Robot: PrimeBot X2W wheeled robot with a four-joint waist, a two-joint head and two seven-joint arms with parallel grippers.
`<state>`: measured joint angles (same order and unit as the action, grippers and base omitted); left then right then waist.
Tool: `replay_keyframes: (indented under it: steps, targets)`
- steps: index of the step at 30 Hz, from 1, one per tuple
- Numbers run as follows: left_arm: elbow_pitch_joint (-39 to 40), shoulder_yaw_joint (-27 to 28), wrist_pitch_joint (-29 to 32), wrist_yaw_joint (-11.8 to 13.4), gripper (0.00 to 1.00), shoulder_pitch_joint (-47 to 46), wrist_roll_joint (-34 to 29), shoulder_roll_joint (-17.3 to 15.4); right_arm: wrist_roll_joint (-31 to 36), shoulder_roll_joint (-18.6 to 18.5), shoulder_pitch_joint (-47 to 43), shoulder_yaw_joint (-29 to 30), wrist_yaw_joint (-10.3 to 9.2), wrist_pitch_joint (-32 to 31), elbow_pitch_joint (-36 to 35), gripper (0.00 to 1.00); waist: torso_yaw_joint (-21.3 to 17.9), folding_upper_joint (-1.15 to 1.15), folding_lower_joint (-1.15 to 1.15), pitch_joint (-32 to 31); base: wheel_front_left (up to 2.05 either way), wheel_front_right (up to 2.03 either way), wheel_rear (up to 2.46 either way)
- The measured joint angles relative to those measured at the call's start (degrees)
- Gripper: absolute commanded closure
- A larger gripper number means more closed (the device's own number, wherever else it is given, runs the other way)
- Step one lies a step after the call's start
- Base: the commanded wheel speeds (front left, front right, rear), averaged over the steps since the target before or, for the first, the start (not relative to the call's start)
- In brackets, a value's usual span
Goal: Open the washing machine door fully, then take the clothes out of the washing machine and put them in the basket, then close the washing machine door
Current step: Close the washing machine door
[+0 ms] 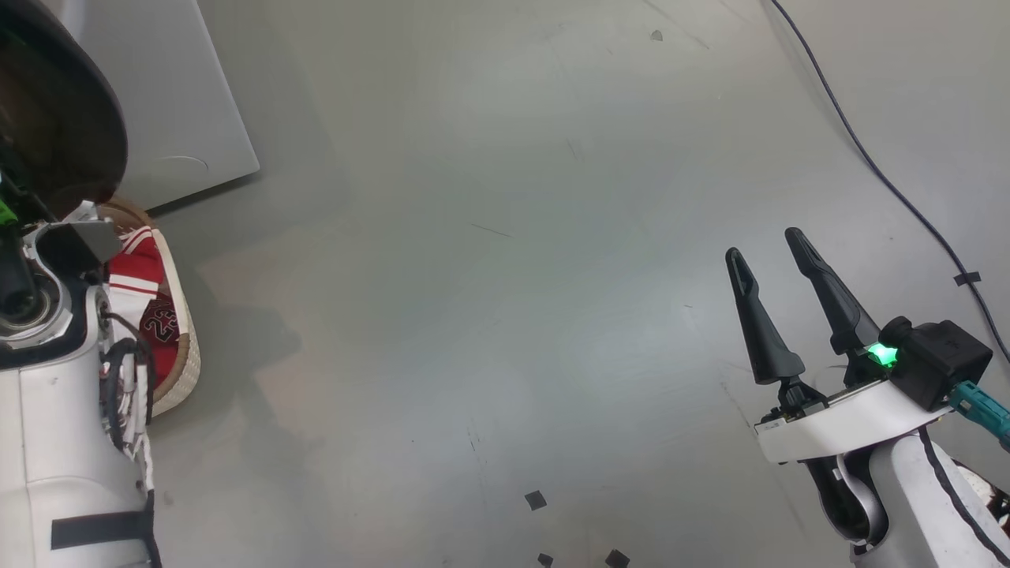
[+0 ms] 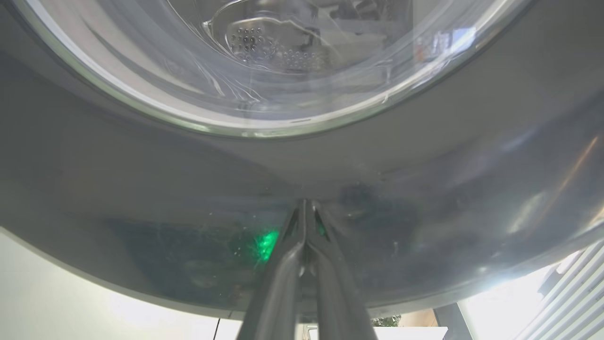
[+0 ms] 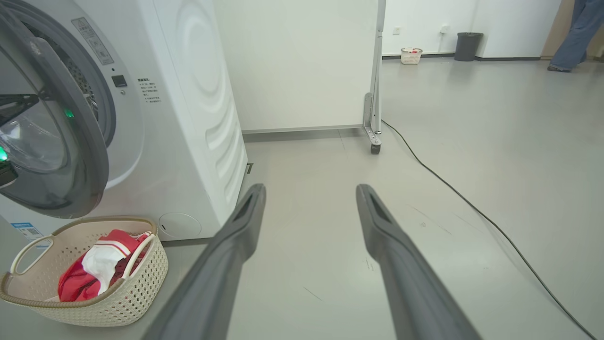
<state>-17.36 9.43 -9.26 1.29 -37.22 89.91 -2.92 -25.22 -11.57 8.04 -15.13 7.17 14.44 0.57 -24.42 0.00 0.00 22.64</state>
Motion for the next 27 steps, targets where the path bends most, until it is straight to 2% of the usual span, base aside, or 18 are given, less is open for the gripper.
replay_keyframes:
  steps: [6, 12, 17, 22, 27]
  targets:
    - [-2.55, -0.52, -0.41, -0.19, 1.0, -2.2, -0.59, -0.03, -0.08, 0.16, 0.48, 0.62, 0.0, 0.0, 0.32, 0.0, -0.6, 0.0, 0.0, 0.81, 0.0, 0.0, 0.0]
    - [-5.47, -2.56, 0.14, -1.75, 1.0, -2.32, -1.85, 0.13, -0.07, 0.25, 0.6, 2.32, 0.0, 0.0, 0.79, 0.0, 0.28, 0.0, 0.0, 0.24, 0.0, 0.0, 0.0]
    - [-7.69, -4.23, 0.83, -4.21, 1.0, -1.99, -2.36, 0.18, 0.14, 0.05, 0.61, 3.28, 0.0, 0.0, 0.8, 0.0, 1.66, 0.0, 0.0, -0.97, 0.0, 0.0, 0.0]
    - [-9.88, -8.61, 1.83, -5.72, 1.0, 1.44, -5.14, 0.47, 0.8, -0.81, 0.58, 3.93, 0.0, 0.0, 0.85, 0.0, 3.79, 0.0, 0.0, -2.64, 0.0, 0.0, 0.0]
    - [-11.0, -15.69, 2.89, -6.64, 1.0, 4.32, -12.71, 0.14, 1.15, -1.3, -0.1, 4.87, 0.0, 0.0, 0.82, 0.0, 6.72, 0.0, 0.0, -4.53, 0.0, 0.0, 0.0]
